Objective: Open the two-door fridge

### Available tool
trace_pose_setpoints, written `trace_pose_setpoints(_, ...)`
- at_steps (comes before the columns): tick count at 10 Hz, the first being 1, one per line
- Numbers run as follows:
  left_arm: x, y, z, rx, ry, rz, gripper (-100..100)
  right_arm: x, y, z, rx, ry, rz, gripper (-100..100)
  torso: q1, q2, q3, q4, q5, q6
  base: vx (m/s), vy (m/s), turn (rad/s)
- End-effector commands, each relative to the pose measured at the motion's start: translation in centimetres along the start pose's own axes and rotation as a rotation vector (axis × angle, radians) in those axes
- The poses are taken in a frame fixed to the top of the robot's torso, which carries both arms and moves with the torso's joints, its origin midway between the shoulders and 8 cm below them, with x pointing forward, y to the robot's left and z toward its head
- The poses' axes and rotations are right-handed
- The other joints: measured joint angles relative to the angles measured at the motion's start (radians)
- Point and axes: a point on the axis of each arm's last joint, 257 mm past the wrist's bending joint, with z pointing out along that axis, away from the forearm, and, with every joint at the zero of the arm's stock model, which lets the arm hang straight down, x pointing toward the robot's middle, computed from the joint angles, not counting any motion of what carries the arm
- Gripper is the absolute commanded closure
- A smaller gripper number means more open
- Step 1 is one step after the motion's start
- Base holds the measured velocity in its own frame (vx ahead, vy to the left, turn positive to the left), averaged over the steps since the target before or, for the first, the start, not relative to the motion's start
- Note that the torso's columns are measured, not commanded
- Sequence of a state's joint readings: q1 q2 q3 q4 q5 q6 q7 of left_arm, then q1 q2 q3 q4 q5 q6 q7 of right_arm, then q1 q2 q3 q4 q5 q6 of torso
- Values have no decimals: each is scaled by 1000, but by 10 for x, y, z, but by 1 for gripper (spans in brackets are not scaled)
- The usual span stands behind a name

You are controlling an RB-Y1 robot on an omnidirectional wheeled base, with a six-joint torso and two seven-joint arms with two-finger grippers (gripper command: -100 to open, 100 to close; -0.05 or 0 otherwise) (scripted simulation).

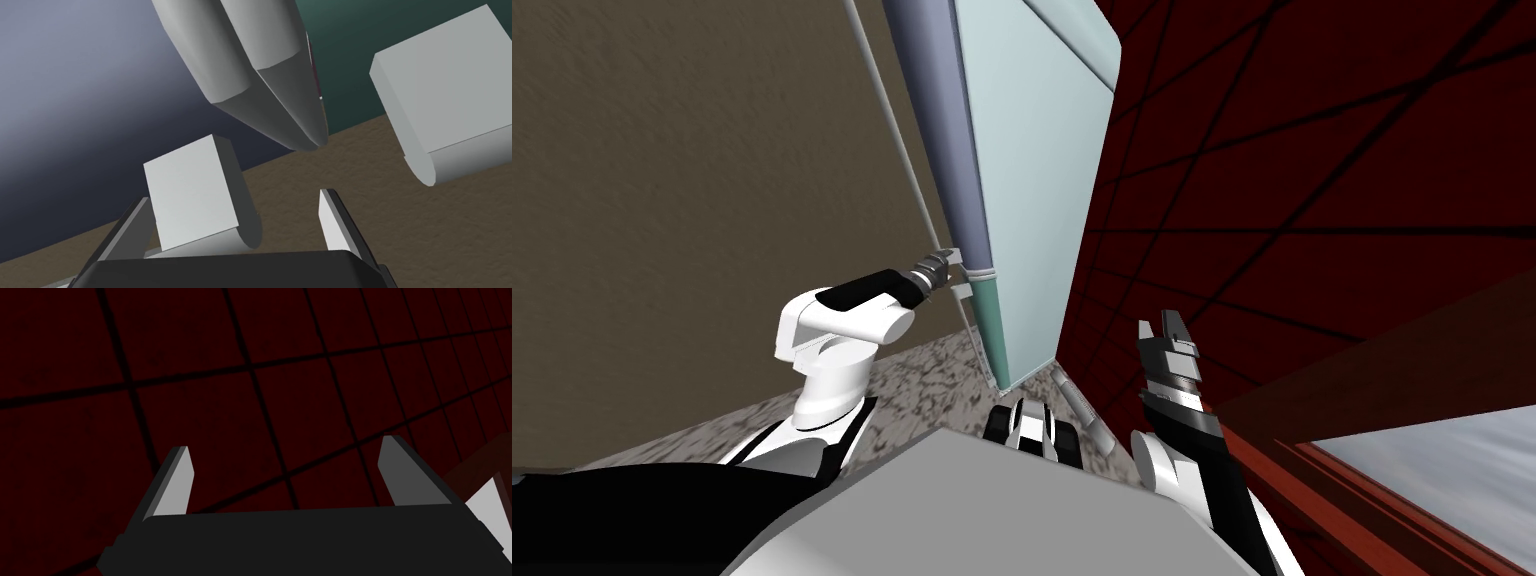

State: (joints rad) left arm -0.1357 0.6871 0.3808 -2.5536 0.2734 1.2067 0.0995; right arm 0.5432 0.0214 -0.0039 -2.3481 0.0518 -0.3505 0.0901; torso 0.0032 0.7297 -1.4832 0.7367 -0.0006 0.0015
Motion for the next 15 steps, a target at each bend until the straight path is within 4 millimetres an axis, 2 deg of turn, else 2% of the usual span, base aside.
trace_pose_setpoints(1, 1, -6, -4, 13, -2, 11, -100, 0, 0, 0, 0, 0, 0, 0, -1, 3, 2, 1, 0, 0, 5, -4, 12)
trace_pose_setpoints(4, -3, -13, -7, 17, -6, 15, -100, 0, 0, 0, 0, 0, 0, 0, -2, 1, 2, -1, 1, -1, 92, 14, -17)
trace_pose_setpoints(5, 2, -7, -5, 15, -1, 13, 100, 0, 0, 0, 0, 0, 0, 0, -1, 2, 2, -2, 2, 0, -69, -23, 39)
trace_pose_setpoints(6, -3, -15, -7, 30, -11, 13, 100, 0, 0, 0, 0, 0, 0, 0, -2, 7, 7, -4, 4, -1, -36, -12, 0)
trace_pose_setpoints(7, 3, -24, -8, 54, 10, 12, 100, 0, 0, 0, 0, 0, 0, 0, 0, 7, 8, -4, 5, -2, -69, 165, -68)
trace_pose_setpoints(8, 3, -24, -8, 54, 10, 12, 100, 0, 0, 0, 0, 0, 0, 0, 11, 8, 8, -2, 6, -2, -66, 196, -63)
trace_pose_setpoints(9, 12, -28, -8, 64, 37, 10, 100, 0, 0, 0, 0, 0, 0, 0, 10, 5, 5, 0, 6, -3, -60, 234, -64)
trace_pose_setpoints(12, 20, -32, -9, 74, 63, 9, 100, 0, 0, 0, 0, 0, 0, 0, 7, -1, 0, -1, 3, -1, -100, 262, -56)
trace_pose_setpoints(14, 36, -39, -11, 93, 115, 6, 100, 0, 0, 0, 0, 0, 0, 0, 5, -4, -3, -1, 2, -1, -107, 331, -100)
trace_pose_setpoints(15, 36, -39, -11, 93, 115, 6, 100, 0, 0, 0, 0, 0, -1, 0, 9, -6, -5, 0, 2, 0, -99, 301, -45)
